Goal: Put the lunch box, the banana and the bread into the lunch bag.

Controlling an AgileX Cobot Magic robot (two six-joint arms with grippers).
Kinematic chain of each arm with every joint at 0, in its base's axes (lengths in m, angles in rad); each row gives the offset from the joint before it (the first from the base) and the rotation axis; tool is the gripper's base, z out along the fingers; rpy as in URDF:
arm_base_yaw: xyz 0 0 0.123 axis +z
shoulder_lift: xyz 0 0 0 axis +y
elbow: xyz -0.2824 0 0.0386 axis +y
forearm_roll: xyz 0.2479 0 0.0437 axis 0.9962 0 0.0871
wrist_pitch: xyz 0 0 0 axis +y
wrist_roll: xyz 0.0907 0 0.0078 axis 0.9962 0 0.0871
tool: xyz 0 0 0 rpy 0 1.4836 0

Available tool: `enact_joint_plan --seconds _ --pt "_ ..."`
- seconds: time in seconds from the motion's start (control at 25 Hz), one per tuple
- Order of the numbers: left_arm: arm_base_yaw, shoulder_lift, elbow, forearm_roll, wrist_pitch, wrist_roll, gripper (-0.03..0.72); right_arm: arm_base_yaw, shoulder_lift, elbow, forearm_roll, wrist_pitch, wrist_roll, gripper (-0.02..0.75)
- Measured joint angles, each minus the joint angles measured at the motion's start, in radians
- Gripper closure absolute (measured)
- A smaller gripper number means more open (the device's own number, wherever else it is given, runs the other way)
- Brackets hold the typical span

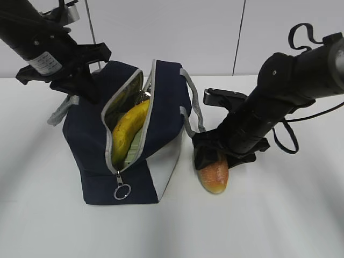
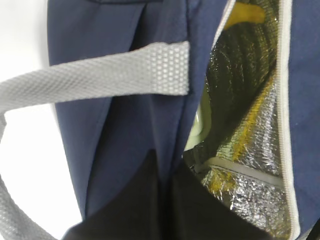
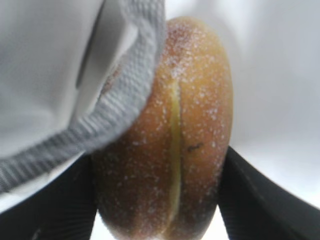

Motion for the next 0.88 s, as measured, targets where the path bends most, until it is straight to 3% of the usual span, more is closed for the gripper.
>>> enact_joint_plan --seconds 0.28,0.48,0.56,0.88 --pt "0.0 0.0 0.0 0.0 0.0 0.0 0.691 -0.088 -0.075 -0.031 -0.19 0.146 0.078 0.249" --pt "0.0 0.0 0.0 0.0 0.0 0.0 0.691 -0.103 -0.157 -0.084 -0.19 0.224 0.094 0.249" --pt "0.0 0.0 0.0 0.0 0.0 0.0 0.691 -0.103 -0.183 -0.115 -0.107 0.251 0.082 0.25" --pt "0.0 0.0 0.0 0.0 0.0 0.0 0.691 -0.095 -0.199 -0.201 0.47 0.344 -0.216 0.251"
